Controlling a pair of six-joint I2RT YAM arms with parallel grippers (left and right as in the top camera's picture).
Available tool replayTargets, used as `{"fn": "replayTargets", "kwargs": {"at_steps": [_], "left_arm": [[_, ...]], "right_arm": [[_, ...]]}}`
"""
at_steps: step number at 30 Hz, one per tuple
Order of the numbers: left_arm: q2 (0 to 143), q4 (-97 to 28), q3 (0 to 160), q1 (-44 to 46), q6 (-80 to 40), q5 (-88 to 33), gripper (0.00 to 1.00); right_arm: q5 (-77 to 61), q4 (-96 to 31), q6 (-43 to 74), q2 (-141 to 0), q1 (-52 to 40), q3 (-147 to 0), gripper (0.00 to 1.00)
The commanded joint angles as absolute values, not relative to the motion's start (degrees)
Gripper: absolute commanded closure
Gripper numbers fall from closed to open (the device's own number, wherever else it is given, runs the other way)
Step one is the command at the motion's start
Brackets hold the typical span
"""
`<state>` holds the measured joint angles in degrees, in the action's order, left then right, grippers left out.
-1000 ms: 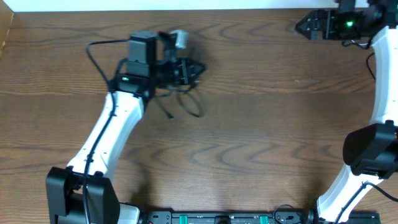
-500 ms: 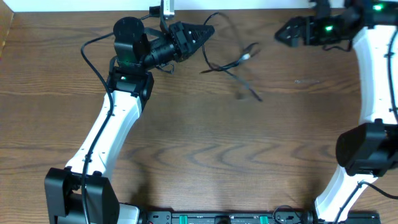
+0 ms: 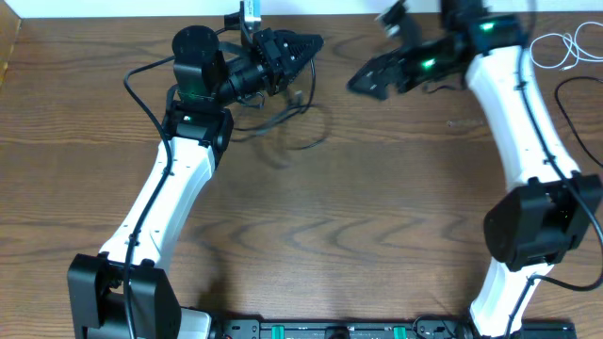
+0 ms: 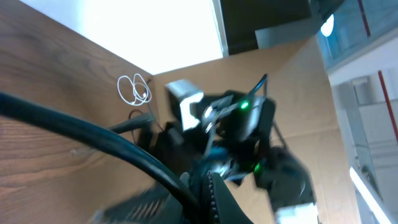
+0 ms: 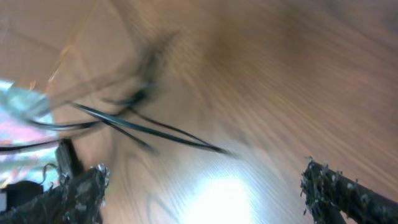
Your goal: Untangle cables
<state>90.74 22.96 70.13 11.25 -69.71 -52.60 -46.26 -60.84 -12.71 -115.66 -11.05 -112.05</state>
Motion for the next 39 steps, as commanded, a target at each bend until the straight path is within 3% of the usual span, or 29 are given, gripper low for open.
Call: {"fn": "replayTargets", "kwargs": {"at_steps": [1,7,11,15,18,25,31,34,36,37,39], "left_arm": [[90.02,23.49,71.16,10.98,-71.92,-50.28,0.92],[90.02,23.49,71.16,10.13,-71.94,-50.33,0.92],[90.02,23.49,71.16,9.93,-71.92,-50.52,0.93],[90.02,23.49,71.16,9.93,-71.90,-50.50,0.93],[90.02,23.46,71.16,9.93,-71.92,-50.54,0.92],[90.02,23.49,71.16,9.93,-71.92,-51.53,0.93],[90.02,23.49,71.16,9.93,-72.71,-53.60,0.93],[90.02,23.49,71.16,9.93,-72.99,-55.31,0.93],[90.02,23.46,71.16,9.91,-72.97,-56.29,0.93],[90.02,23.49,71.16,9.93,-72.97,-56.58,0.92],[90.02,23.49,71.16,9.91,-72.97,-56.82,0.93]], "right_arm": [[-55.00,-57.25,-18.76,-115.44,-13.98,-107.35,0.01],[-50.72,-48.99,-19.57,-115.44,-15.88,-99.31,0.05],[-50.06,-44.36,-19.16,-115.44,-15.73,-95.85,0.23],[-50.06,-41.71,-16.62,-115.44,-15.57,-95.39,0.32],[-50.06,-39.22,-14.26,-115.44,-15.81,-95.39,0.31],[-50.06,-37.54,-13.80,-115.44,-16.97,-95.18,0.19],[-50.81,-35.46,-18.37,-115.46,-18.26,-93.21,0.15],[-50.48,-31.99,-17.91,-115.52,-17.91,-92.07,0.22],[-50.43,-30.57,-17.52,-115.52,-17.30,-92.03,0.32],[-50.41,-29.98,-16.75,-115.52,-16.99,-92.03,0.43],[-50.28,-29.30,-14.70,-115.52,-16.32,-92.03,0.75]]}}
